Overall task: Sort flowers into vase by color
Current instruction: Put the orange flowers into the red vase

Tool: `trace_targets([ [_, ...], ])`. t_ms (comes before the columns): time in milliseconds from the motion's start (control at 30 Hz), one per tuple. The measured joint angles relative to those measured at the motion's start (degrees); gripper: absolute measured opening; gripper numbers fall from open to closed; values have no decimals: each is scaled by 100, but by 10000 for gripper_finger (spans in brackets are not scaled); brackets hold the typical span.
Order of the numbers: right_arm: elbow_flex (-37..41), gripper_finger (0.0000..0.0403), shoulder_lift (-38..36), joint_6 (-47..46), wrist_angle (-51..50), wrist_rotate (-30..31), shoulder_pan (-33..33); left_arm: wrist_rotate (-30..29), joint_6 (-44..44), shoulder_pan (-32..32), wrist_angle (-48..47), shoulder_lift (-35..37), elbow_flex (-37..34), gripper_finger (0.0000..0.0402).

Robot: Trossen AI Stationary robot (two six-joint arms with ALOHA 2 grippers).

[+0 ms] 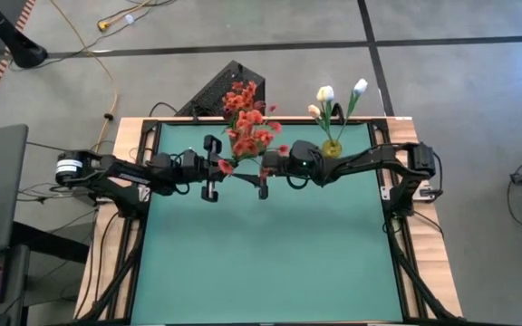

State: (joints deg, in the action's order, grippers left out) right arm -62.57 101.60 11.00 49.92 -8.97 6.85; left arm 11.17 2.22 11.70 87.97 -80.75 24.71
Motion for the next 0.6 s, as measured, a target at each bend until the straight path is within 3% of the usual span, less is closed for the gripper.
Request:
trace_targets([
  [600,-113,50,-15,238,-241,-4,4,-135,-5,4,35,7,-9,0],
])
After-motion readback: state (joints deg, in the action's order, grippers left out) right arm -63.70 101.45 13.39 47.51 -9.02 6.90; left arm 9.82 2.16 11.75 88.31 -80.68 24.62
